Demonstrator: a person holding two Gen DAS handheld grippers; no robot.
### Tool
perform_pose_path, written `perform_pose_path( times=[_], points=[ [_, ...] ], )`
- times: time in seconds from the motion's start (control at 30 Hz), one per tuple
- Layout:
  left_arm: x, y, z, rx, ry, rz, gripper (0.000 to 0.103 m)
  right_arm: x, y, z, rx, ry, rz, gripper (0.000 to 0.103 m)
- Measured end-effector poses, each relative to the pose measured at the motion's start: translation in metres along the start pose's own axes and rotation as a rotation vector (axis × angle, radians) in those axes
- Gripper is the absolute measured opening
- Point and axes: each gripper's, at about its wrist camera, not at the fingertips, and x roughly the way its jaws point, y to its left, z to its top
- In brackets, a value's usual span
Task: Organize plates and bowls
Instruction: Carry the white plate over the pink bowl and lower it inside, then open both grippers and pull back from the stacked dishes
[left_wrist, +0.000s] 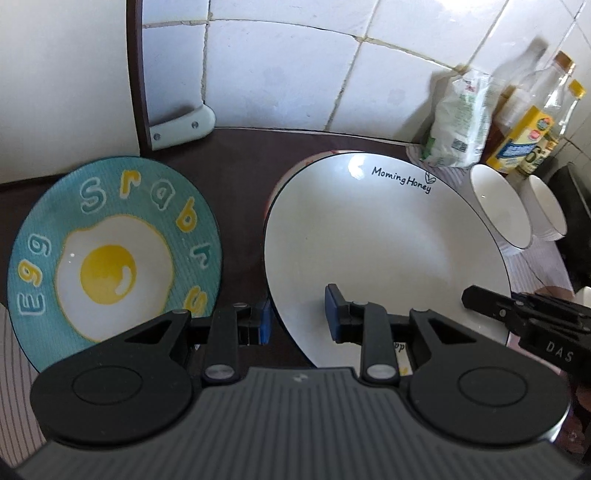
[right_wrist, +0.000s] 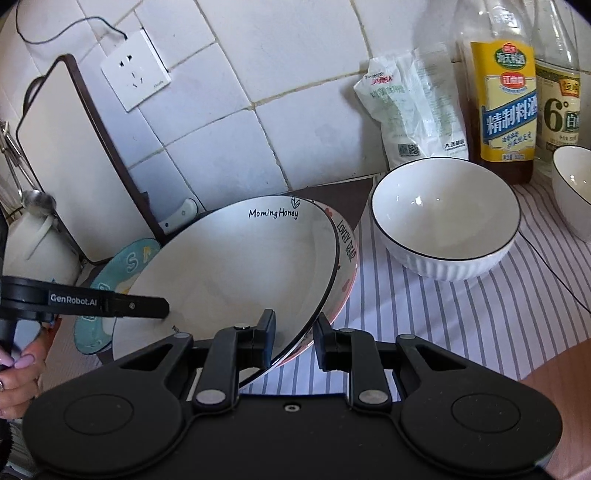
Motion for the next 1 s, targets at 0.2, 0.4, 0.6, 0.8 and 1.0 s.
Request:
perform_pose_path(
  times=[0.2, 0.4, 0.6, 0.8, 1.0],
  points=[
    [0.008, 0.006, 0.008, -0.019, 0.024, 0.014, 0.027, 0.011, 0.002, 0.006, 0.002, 0.006, -0.007, 0.027],
    [0.016, 0.012, 0.011, -0.048, 0.054, 0.003, 0.027, 0.015, 0.010, 0.008, -0.038, 0.018, -0.055, 0.027],
    [0.019, 0.010, 0.013, -0.059, 0.065, 0.003, 0.028, 0.016, 0.016, 0.009, -0.063, 0.014, -0.111, 0.027],
    [0.024, 0.009, 0.017, -0.094, 0.090, -0.001, 0.027, 0.020, 0.027, 0.012, -0.114, 0.012, -0.187, 0.032],
    [0.028, 0.004, 0.012, -0.098, 0.099, 0.013, 0.026, 0.026, 0.031, 0.011, -0.141, 0.032, -0.280, 0.034]
  ],
)
